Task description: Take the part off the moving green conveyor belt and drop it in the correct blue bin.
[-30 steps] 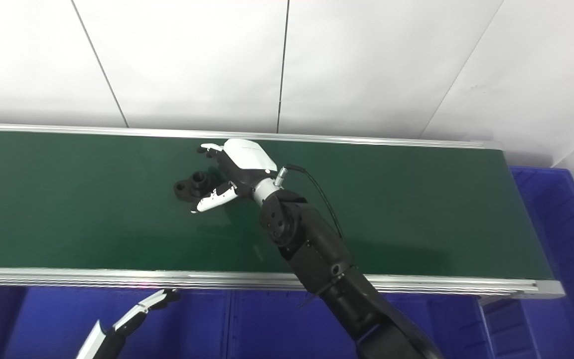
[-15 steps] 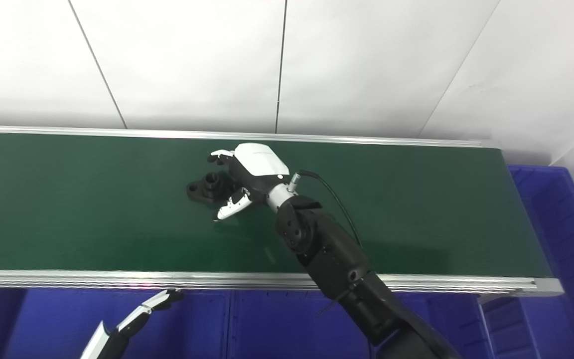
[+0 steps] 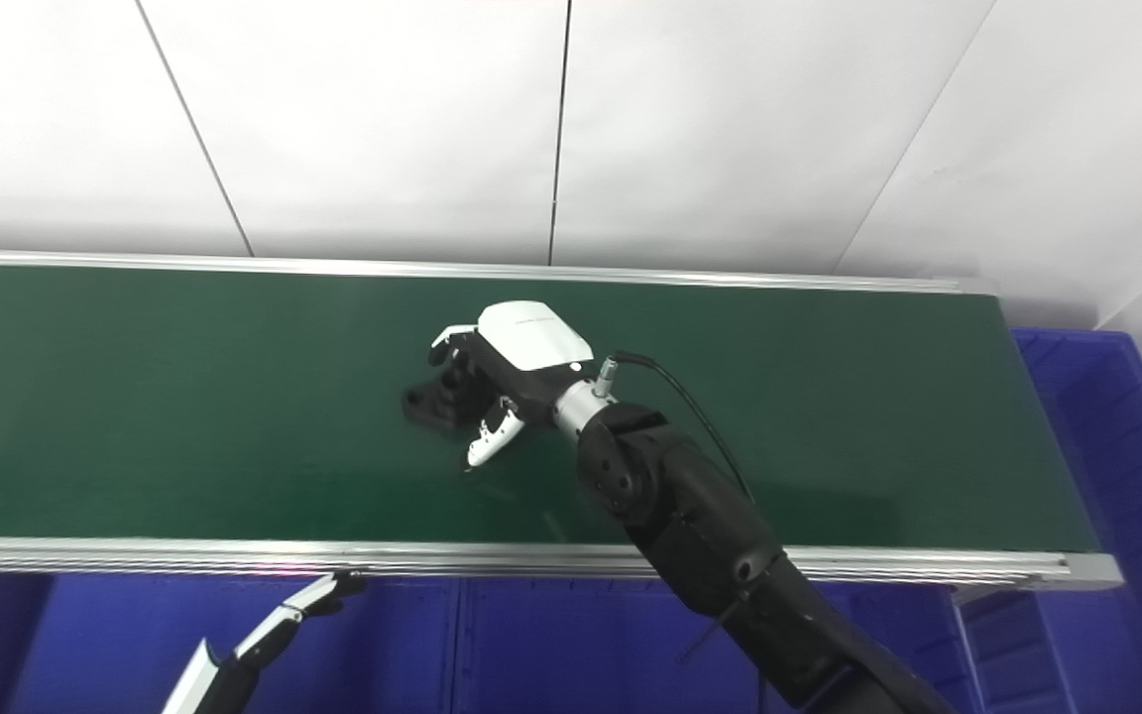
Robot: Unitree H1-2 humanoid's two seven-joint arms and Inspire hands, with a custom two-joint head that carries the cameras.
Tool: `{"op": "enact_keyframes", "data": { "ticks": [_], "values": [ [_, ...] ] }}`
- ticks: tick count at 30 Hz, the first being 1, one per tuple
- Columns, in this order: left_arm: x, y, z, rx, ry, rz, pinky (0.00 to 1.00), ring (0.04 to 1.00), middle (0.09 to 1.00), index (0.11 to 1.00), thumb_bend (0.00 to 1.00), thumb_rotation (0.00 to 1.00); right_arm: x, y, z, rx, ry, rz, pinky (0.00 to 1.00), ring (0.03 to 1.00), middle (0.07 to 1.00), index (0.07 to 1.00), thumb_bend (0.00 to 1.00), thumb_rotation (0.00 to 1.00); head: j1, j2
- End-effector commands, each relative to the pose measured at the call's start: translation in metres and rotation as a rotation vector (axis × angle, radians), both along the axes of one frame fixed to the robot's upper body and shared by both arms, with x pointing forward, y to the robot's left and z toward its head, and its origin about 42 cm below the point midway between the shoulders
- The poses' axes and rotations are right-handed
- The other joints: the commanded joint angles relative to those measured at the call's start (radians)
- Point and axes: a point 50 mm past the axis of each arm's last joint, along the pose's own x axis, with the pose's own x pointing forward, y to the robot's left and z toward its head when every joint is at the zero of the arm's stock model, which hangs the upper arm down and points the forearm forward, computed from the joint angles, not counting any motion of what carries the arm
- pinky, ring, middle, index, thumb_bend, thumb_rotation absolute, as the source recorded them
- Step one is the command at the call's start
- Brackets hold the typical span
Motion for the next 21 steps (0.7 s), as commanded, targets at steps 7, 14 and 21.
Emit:
{"op": "enact_keyframes", "data": {
  "ticks": [7, 14, 21],
  "values": [
    [-0.002, -0.006, 0.011, -0.051, -0.019, -0.008, 0.79, 0.858, 0.881, 0.841, 0.63, 0.3, -0.025, 0.005, -0.022, -0.024, 0.051, 0.113, 0.41, 0.493, 0.468, 0.591, 0.53, 0.0, -0.008, 0.01],
    [-0.001, -0.007, 0.013, -0.057, -0.021, -0.002, 0.79, 0.859, 0.881, 0.84, 0.62, 0.29, -0.03, 0.005, -0.027, -0.063, 0.004, 0.135, 0.41, 0.405, 0.511, 0.528, 0.51, 0.0, -0.008, 0.016],
    [0.001, -0.007, 0.013, -0.054, -0.022, 0.0, 0.78, 0.852, 0.877, 0.84, 0.62, 0.28, -0.034, 0.003, -0.027, -0.077, -0.021, 0.139, 0.39, 0.401, 0.513, 0.52, 0.51, 0.0, -0.007, 0.015]
  ]
}}
